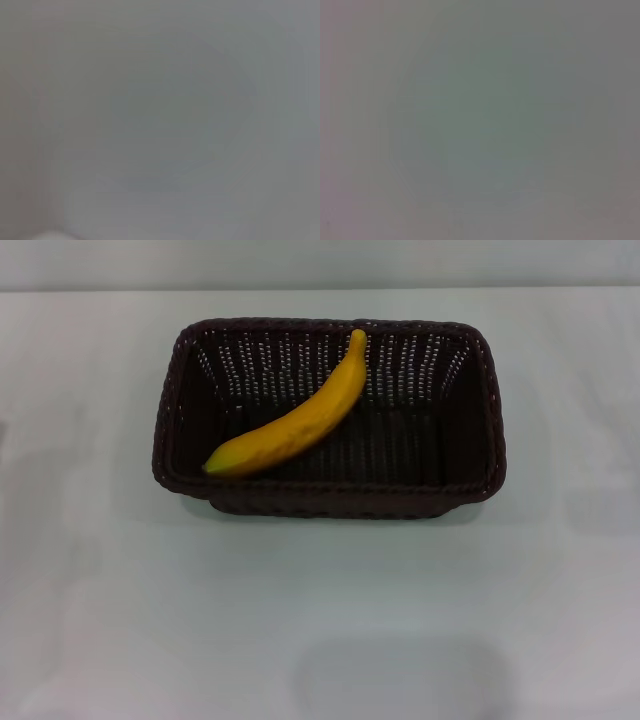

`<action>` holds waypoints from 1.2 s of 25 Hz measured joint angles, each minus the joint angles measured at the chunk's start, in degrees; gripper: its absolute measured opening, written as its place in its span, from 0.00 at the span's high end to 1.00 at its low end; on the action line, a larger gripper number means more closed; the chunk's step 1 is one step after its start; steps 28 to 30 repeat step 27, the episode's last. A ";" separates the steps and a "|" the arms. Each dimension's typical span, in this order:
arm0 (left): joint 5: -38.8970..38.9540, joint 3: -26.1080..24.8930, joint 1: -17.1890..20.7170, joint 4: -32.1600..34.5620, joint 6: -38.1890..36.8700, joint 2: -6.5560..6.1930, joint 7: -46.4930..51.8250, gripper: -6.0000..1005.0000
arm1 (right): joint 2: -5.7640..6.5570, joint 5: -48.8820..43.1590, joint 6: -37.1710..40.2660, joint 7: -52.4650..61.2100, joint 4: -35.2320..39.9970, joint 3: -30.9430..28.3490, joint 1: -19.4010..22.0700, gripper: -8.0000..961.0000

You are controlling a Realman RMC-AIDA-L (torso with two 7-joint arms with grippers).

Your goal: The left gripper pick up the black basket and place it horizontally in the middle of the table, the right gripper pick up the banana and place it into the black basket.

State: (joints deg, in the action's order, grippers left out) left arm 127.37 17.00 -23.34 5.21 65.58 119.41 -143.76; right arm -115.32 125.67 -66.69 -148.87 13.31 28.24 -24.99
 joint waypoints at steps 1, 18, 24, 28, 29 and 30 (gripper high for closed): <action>2.03 -0.01 -0.51 -1.28 0.96 0.05 -4.97 0.12 | 0.02 0.01 -0.03 0.02 0.09 -0.04 -0.22 0.10; -0.36 0.58 1.69 -11.14 13.06 0.22 -13.15 0.12 | -0.20 0.11 -0.74 0.01 -0.91 -0.19 -1.35 0.10; -1.80 0.34 2.40 -12.01 14.30 0.27 -11.29 0.12 | -0.24 0.11 -2.73 0.03 -3.50 -3.84 -1.18 0.10; -1.51 0.19 2.70 -12.77 14.32 0.29 -9.55 0.12 | -0.27 0.10 -4.24 -0.09 -4.45 -6.83 -1.21 0.10; -1.51 0.19 2.70 -12.77 14.32 0.29 -9.55 0.12 | -0.27 0.10 -4.24 -0.09 -4.45 -6.83 -1.21 0.10; -1.51 0.19 2.70 -12.77 14.32 0.29 -9.55 0.12 | -0.27 0.10 -4.24 -0.09 -4.45 -6.83 -1.21 0.10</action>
